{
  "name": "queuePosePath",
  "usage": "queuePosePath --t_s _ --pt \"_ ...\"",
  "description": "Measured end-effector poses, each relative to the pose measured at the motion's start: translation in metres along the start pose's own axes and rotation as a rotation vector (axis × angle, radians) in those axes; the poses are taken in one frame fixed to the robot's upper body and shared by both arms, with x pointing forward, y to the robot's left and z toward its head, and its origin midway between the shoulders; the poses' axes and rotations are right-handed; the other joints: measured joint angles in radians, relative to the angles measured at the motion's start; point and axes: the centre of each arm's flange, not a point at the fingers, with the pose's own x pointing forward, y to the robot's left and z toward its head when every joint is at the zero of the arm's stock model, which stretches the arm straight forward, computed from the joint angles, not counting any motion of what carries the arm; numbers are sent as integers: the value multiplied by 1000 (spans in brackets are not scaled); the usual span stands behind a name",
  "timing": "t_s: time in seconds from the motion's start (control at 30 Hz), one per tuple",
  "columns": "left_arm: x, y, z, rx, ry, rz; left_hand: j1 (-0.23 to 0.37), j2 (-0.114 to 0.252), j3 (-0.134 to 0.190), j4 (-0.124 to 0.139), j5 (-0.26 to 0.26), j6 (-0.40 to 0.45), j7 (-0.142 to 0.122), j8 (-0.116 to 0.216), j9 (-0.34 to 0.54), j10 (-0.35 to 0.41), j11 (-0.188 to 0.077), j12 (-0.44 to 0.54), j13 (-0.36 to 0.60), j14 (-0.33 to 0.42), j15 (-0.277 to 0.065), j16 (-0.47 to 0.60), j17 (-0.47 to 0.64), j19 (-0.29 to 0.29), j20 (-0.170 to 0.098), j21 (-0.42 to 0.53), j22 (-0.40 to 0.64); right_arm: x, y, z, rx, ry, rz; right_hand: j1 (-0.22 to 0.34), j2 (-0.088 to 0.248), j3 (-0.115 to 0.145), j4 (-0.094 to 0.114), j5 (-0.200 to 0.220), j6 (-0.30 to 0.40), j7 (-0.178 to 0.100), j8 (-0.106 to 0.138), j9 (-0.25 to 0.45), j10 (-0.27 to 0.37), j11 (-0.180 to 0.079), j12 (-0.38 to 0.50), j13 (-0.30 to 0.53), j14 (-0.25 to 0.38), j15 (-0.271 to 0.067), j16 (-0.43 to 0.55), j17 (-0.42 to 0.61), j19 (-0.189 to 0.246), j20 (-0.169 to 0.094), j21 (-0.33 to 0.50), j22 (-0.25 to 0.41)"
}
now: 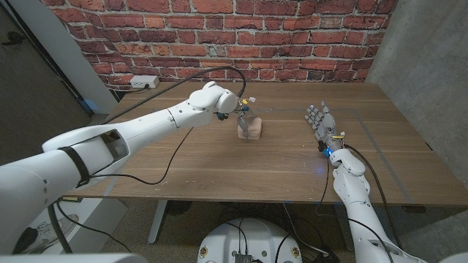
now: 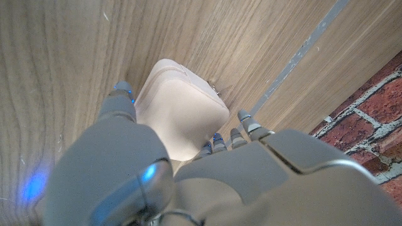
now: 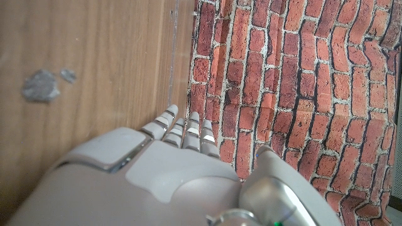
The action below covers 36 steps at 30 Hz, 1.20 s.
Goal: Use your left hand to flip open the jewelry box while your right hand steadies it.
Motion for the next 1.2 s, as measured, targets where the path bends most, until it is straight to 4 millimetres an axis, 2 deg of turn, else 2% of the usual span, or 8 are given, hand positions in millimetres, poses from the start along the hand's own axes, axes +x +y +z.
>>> queuePosePath --t_s 0.17,0.4,0.57,0.7,0.8,0.9,1.0,1.2 --pt "1 -1 1 4 -6 8 22 6 -9 -9 -5 40 -6 11 0 76 -28 19 -7 121 -18 27 -5 72 -6 14 -9 0 0 0 1 0 -1 0 0 0 0 0 6 5 0 0 2 2 0 0 4 4 0 0 0 0 0 0" --pt "4 -4 4 8 -11 25 82 7 -24 -13 -16 177 -25 55 -3 270 -105 58 -20 352 -24 48 -9 177 -6 28 -9 0 0 0 0 1 -3 0 0 0 0 0 9 2 -5 0 2 2 0 0 5 5 0 0 0 0 -6 0" --pt "4 -6 5 12 -16 56 124 5 -29 -17 -31 320 -37 104 -7 407 -109 78 -25 540 -28 48 -10 336 -10 74 -9 0 0 0 -6 2 -3 0 0 0 0 0 11 0 -5 0 5 5 0 0 5 5 0 0 0 0 -6 0" --pt "3 -7 6 25 -13 89 134 -1 -32 -20 -44 375 -30 147 -7 496 -84 82 -25 663 -30 47 -5 438 -13 110 -6 1 0 0 -9 3 -2 0 0 0 0 0 11 0 -5 0 5 5 0 0 5 5 0 0 0 0 -6 0" --pt "3 -9 7 33 -14 108 134 -1 -32 -19 -54 400 -23 155 -10 523 -85 80 -23 692 -38 32 1 471 -14 124 -6 2 0 0 -11 5 -4 0 0 0 0 0 11 0 -5 0 9 9 0 0 5 5 0 0 11 0 -6 0" --pt "4 -13 8 46 -9 119 134 -1 -42 -9 -65 401 -25 114 -9 500 -110 34 -15 605 -37 -9 7 460 9 121 -6 2 0 -1 -12 5 -6 0 0 0 0 0 11 0 -5 0 19 8 0 0 13 7 0 0 11 0 -6 0" --pt "4 -13 8 60 -4 129 134 -1 -44 -7 -66 394 -32 102 -9 486 -124 23 -12 574 -34 -19 10 457 19 120 -6 3 0 -1 -12 5 -6 0 0 0 0 0 11 0 -5 0 25 4 0 0 16 6 0 0 11 0 -6 0" --pt "7 -20 14 117 4 156 155 -22 -35 -16 -69 395 -32 115 -8 495 -116 44 0 669 -31 13 16 537 -4 139 -9 4 -1 -1 -14 3 -11 0 0 0 0 0 11 0 -5 0 29 8 0 0 17 7 0 0 11 0 -6 0"
